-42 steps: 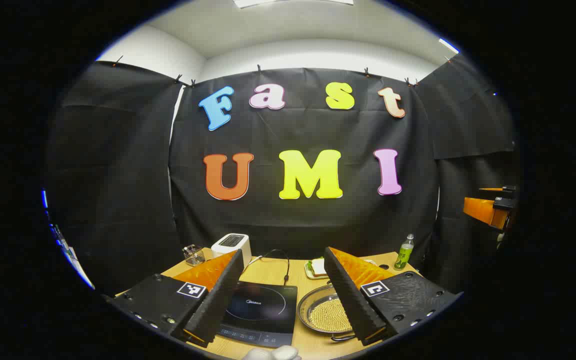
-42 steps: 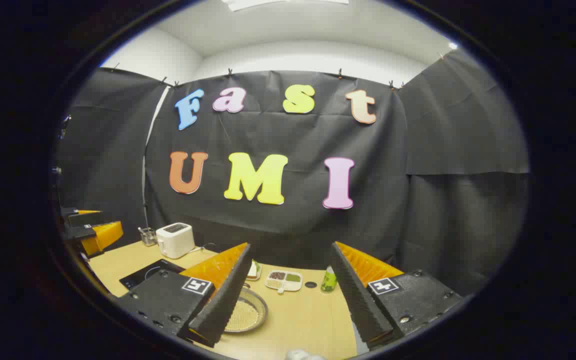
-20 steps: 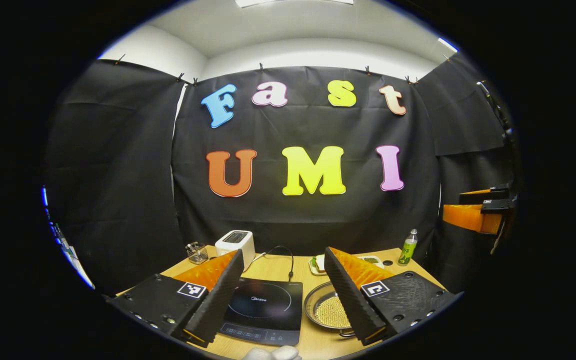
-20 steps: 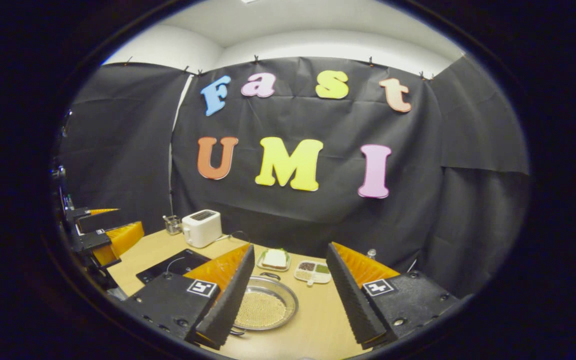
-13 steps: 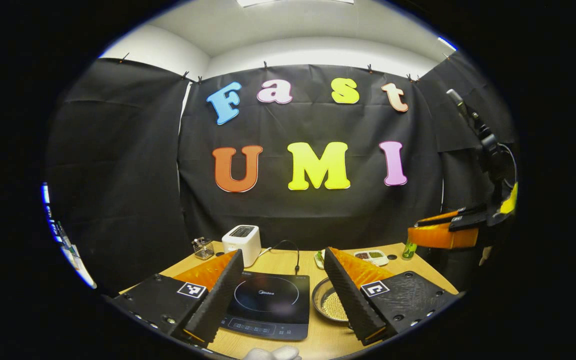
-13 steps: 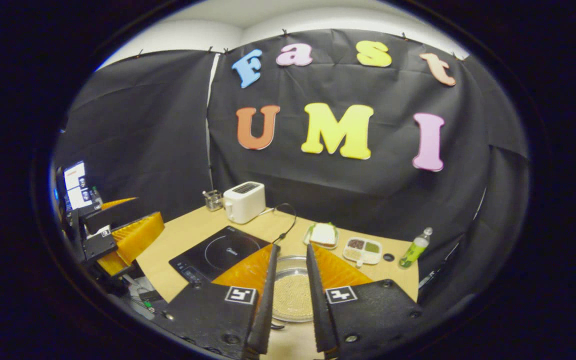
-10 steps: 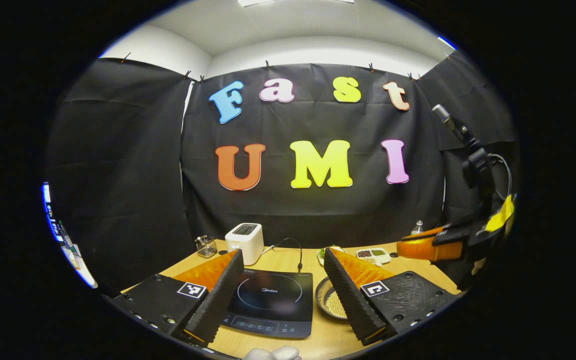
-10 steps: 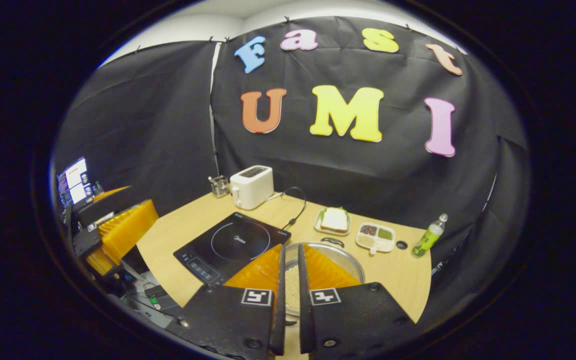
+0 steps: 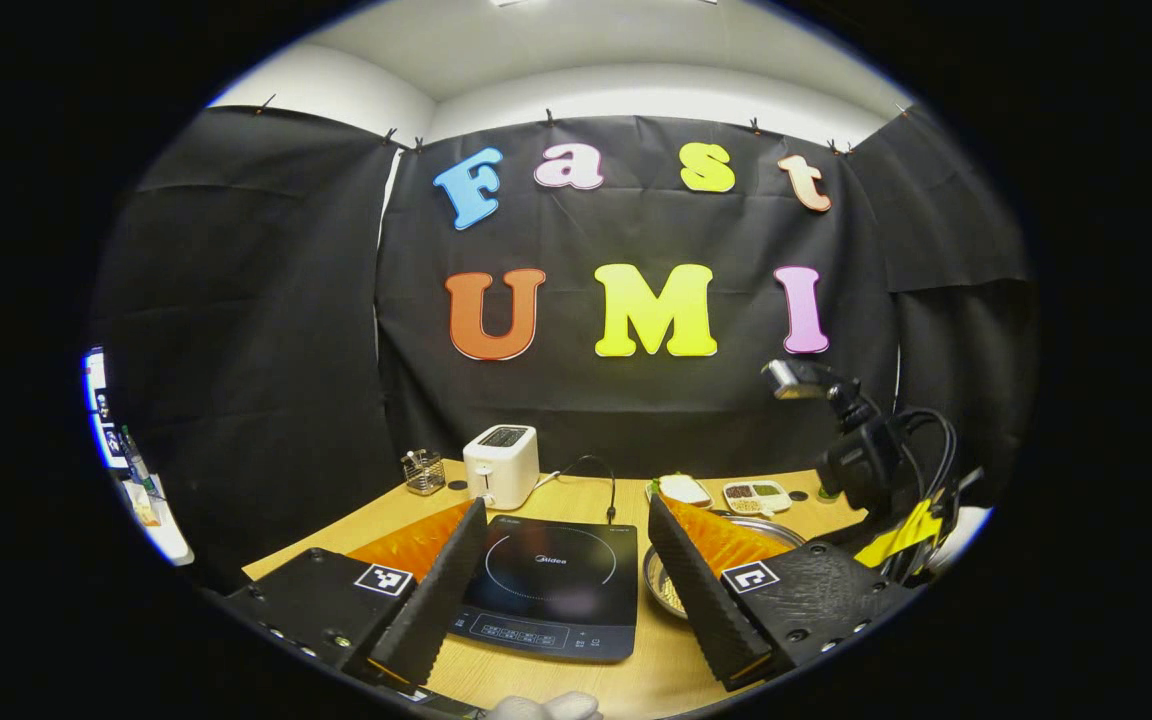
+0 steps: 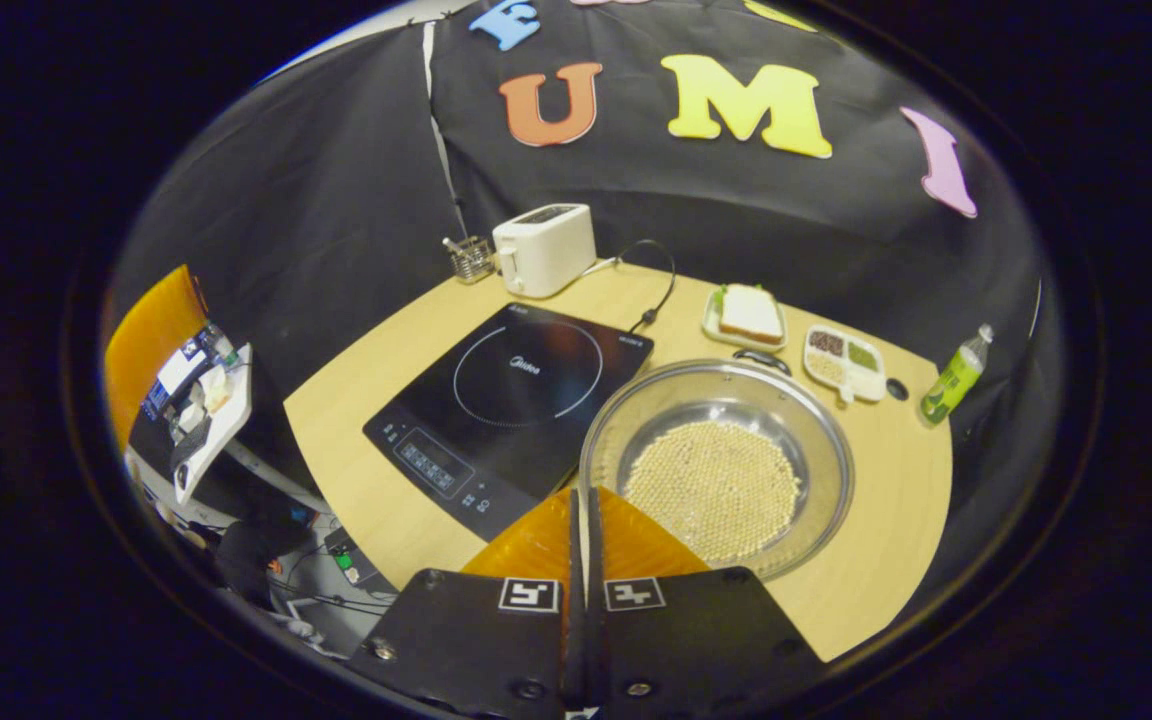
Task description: First push the handle of the pot to place it horizontally, then grasp the pot with both hands and set it on the induction cooktop.
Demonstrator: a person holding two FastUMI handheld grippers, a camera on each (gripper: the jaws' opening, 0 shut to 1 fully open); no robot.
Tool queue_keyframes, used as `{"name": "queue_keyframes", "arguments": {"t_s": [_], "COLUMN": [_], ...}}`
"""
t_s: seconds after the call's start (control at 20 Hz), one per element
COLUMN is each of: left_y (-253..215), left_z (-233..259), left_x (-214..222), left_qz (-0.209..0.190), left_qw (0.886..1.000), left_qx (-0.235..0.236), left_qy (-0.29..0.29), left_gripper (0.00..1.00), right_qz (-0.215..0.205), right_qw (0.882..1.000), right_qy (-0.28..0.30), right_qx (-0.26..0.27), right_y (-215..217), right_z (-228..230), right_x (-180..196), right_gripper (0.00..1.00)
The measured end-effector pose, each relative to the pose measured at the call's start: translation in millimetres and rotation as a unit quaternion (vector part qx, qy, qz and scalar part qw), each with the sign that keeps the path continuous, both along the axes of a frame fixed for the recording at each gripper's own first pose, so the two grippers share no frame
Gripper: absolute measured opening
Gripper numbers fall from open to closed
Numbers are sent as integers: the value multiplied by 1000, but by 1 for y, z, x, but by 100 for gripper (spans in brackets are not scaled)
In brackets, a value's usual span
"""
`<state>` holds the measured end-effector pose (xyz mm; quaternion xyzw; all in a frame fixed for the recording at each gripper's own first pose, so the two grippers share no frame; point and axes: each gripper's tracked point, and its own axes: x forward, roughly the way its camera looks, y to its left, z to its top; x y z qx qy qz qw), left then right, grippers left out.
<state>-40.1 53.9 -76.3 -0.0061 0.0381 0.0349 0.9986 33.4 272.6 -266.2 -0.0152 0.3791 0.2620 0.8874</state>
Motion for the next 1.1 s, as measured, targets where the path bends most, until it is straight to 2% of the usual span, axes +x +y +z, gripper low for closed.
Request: {"name": "queue_keyframes", "arguments": {"t_s": [0.25, 0.4, 0.55, 0.6, 0.65, 1.1], "left_y": [4, 5, 6, 6, 6, -4], "left_z": [-3, -5, -7, -7, -7, -7], "left_x": [-1, 0, 2, 2, 2, 10], "left_qz": [4, 4, 4, 4, 4, -9], "left_qw": [1000, 1000, 1000, 1000, 1000, 1000], "left_qx": [-3, -4, -3, -3, -2, -6], "left_qy": [4, 8, 12, 12, 12, 12], "left_gripper": [96, 96, 96, 96, 96, 96], "right_qz": [-2, -4, -24, -26, -30, -46], "right_qw": [997, 996, 994, 993, 992, 990], "right_qy": [71, 86, 105, 115, 122, 132], "right_qx": [-15, -33, -33, -23, -16, -21], "right_y": [7, 1, -7, -6, -6, -26], "right_z": [-52, -71, -86, -86, -88, -96], "right_x": [-25, -27, -23, -25, -25, -30], "right_gripper": [4, 4, 4, 1, 4, 4]}}
